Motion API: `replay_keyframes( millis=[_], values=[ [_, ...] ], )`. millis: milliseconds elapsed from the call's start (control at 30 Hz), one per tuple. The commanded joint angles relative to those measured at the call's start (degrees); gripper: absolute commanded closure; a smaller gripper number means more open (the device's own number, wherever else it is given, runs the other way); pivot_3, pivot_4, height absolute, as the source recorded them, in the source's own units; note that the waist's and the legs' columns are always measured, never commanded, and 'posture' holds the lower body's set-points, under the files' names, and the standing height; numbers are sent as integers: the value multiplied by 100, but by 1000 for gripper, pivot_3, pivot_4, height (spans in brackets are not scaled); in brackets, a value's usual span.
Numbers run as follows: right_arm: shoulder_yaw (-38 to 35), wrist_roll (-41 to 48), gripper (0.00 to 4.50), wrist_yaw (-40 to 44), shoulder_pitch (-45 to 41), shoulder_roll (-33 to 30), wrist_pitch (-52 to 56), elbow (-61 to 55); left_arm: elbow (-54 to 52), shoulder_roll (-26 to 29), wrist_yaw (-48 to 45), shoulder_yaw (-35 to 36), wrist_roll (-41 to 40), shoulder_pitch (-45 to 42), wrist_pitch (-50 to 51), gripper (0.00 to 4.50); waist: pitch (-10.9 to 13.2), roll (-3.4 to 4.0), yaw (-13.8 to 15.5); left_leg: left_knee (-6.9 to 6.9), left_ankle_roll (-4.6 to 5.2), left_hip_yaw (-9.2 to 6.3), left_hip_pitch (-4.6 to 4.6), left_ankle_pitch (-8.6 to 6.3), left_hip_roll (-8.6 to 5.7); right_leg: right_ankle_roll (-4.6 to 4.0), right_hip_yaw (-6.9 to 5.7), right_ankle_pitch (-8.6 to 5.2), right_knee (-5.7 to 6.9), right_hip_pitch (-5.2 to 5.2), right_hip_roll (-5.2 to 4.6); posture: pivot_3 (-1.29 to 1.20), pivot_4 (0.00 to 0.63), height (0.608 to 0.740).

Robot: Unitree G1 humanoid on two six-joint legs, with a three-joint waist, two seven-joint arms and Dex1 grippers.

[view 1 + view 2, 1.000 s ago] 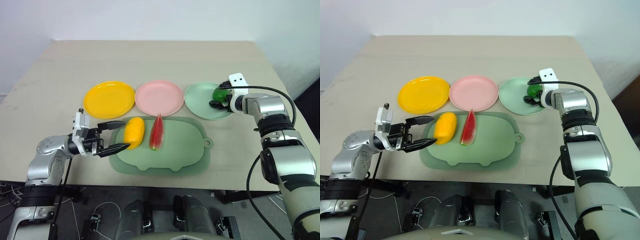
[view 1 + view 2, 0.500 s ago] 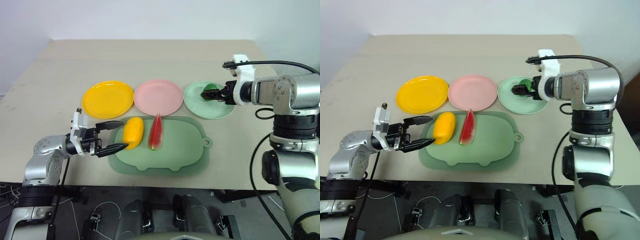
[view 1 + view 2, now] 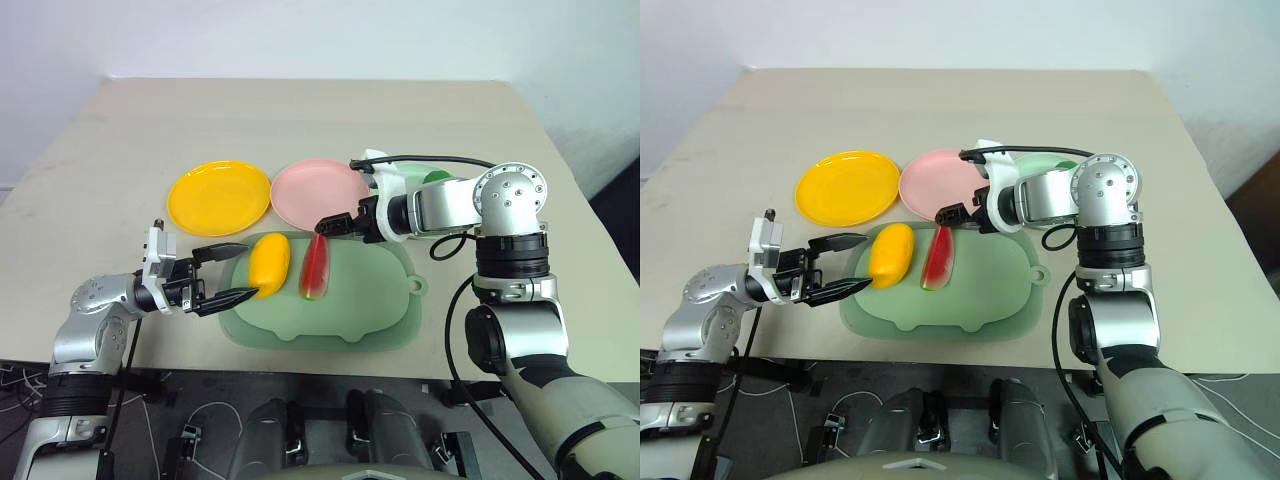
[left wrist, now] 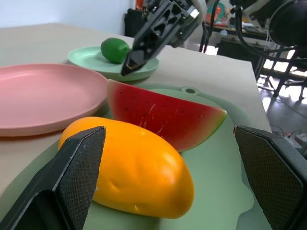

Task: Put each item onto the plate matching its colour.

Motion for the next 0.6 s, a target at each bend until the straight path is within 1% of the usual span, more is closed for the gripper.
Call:
replay_keyframes(
  millis=[33,100,167,233,300,367,500,600],
  values=[
    [246,1479,54,-1161,-161,-22,39,195,32,29,-44,98,24,-44,-114,0,0,0,-1,0,1,0,1,0,1,0,0,0,1,1,1,0,150,696],
    [470,2154,54,-1746,-134,-57,-78,298,64,25,-59,83,28,-63,-127,0,0,0,0,0,1,0,1,1,1,0,0,0,2,1,3,0,150,696],
    [930,3123,54,-2620,-23,-183,-608,297,93,27,-85,70,35,-78,-139,0,0,0,1,0,2,0,1,1,1,1,0,0,2,3,4,0,150,696],
    [1140,3681,54,-3489,81,-118,-1153,332,141,22,-111,55,51,-115,-147,0,-1,-1,3,0,3,1,2,2,1,1,0,0,2,4,4,0,150,696],
    [932,3768,54,-4235,165,189,-1541,400,187,7,-130,41,74,-155,-162,0,-1,-2,2,1,3,0,3,2,1,2,0,0,1,6,4,0,150,696],
    [752,3768,54,-4780,193,401,-1727,427,231,-8,-145,36,85,-186,-187,0,-1,-2,2,1,4,1,3,2,2,3,0,0,1,7,5,0,150,696],
    [720,3768,54,-5488,330,651,-1767,299,250,-53,-151,9,112,-177,-235,0,-1,-2,8,1,5,2,2,3,2,3,1,0,1,7,7,0,150,696],
    [849,3768,54,-5732,433,738,-1701,176,226,-83,-140,8,118,-155,-233,0,-2,-3,2,1,6,2,2,3,2,3,2,0,0,8,8,0,150,696]
  ],
)
